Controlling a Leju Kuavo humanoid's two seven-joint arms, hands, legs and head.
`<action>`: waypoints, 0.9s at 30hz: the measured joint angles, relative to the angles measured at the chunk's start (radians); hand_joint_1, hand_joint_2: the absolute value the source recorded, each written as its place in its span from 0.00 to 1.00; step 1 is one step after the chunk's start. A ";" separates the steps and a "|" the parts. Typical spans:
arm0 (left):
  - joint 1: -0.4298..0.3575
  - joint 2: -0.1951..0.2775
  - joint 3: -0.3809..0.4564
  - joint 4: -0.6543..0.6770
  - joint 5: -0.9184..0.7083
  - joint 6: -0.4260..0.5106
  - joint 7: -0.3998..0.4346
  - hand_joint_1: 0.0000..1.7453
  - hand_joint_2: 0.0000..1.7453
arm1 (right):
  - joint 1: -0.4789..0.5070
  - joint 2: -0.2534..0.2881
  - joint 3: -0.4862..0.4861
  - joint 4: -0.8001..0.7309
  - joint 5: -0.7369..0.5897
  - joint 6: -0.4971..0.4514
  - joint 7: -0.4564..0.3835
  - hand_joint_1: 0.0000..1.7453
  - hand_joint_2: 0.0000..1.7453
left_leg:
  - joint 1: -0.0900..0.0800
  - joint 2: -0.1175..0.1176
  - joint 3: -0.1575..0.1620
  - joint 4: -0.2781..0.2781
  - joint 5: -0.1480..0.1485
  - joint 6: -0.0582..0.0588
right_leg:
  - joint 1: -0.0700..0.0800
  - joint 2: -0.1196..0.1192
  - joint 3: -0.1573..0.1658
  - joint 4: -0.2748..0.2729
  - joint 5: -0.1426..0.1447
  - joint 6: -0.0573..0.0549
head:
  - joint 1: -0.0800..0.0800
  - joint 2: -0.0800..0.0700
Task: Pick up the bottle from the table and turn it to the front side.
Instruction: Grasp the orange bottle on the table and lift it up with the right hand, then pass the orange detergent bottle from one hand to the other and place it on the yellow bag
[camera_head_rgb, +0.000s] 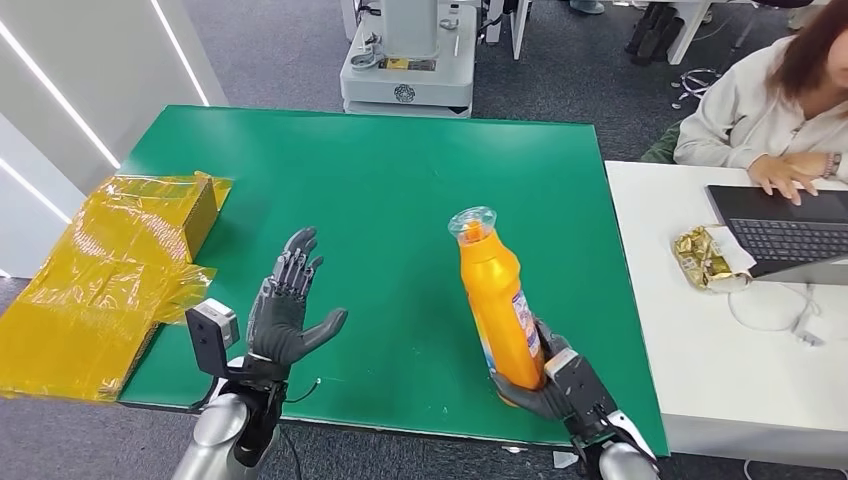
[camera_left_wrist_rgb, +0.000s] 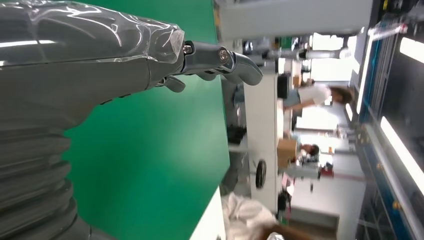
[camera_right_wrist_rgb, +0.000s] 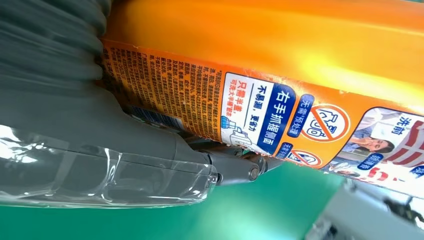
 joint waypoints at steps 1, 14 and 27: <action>-0.013 0.002 -0.001 0.001 0.024 -0.035 0.014 0.00 1.00 | 0.010 0.003 -0.011 -0.016 0.005 -0.008 -0.005 1.00 1.00 | 0.000 0.000 0.000 0.000 0.000 0.000 | 0.000 0.000 0.000 0.000 0.000 0.000 | 0.000 0.000; -0.162 0.026 -0.028 0.044 0.273 -0.242 0.121 0.00 1.00 | -0.014 0.037 -0.055 -0.076 0.053 -0.018 -0.047 1.00 1.00 | 0.000 0.001 -0.001 0.000 0.001 0.000 | 0.000 0.001 -0.001 0.001 0.001 0.000 | 0.000 0.000; -0.391 0.028 -0.136 0.137 0.546 -0.324 0.272 0.00 1.00 | -0.332 0.150 0.117 0.061 0.260 -0.055 -0.016 1.00 1.00 | 0.000 0.002 -0.001 0.000 0.005 -0.001 | 0.000 0.003 -0.003 0.002 0.004 -0.002 | 0.000 0.000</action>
